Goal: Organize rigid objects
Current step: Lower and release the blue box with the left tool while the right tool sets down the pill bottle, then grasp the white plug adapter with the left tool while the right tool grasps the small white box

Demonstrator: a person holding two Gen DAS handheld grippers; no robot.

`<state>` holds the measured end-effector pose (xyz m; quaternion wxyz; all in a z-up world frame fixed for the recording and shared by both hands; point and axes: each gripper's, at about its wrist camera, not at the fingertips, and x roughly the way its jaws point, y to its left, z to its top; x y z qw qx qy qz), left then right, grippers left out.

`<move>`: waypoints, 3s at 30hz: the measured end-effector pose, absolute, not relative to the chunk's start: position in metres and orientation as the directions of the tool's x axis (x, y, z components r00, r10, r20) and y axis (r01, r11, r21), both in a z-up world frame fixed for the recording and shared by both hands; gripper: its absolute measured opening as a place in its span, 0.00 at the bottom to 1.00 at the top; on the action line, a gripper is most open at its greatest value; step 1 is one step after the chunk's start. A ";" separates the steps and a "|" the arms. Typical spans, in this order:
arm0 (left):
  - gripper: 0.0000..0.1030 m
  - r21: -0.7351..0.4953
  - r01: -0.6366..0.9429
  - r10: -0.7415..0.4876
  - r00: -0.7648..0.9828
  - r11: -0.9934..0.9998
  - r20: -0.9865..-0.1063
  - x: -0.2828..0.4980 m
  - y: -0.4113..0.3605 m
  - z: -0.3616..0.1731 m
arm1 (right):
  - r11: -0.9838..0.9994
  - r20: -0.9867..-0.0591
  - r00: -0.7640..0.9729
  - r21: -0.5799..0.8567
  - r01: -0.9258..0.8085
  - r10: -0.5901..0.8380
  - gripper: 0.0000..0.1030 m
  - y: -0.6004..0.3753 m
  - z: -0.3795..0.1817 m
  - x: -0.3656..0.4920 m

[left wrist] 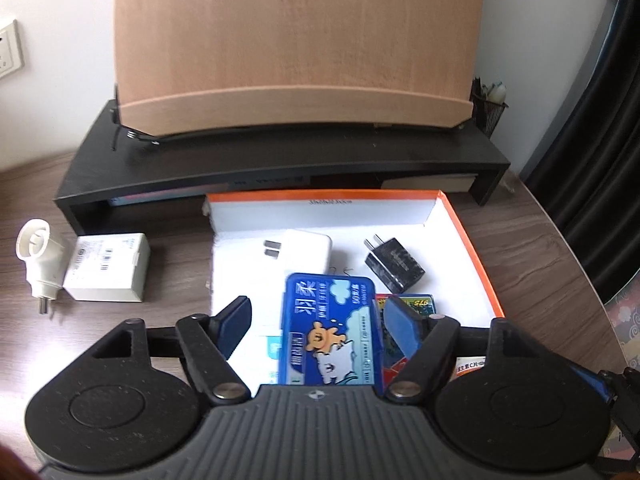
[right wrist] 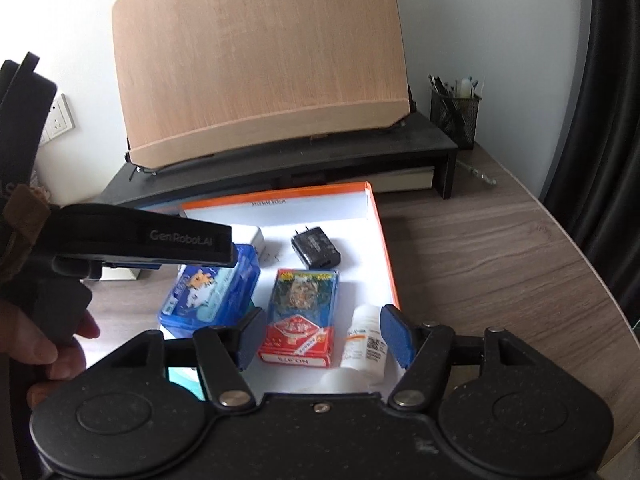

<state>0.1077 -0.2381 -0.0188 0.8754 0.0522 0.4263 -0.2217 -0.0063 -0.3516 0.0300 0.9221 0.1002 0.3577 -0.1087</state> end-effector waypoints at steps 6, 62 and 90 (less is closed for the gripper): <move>0.76 -0.082 0.389 -0.312 0.578 0.918 -0.754 0.105 -0.211 -0.008 | 0.967 -0.662 0.742 0.106 0.234 -0.107 0.76 -0.328 0.037 0.000; 0.53 -0.202 0.285 -0.341 0.630 0.937 -0.698 0.245 -0.004 -0.075 | 0.981 -0.712 0.700 0.170 0.095 0.056 0.86 -0.163 -0.013 0.172; 0.53 -0.183 0.260 -0.314 0.686 0.948 -0.657 0.170 -0.001 -0.016 | 0.989 -0.668 0.744 0.101 0.110 -0.014 0.89 -0.172 0.034 0.131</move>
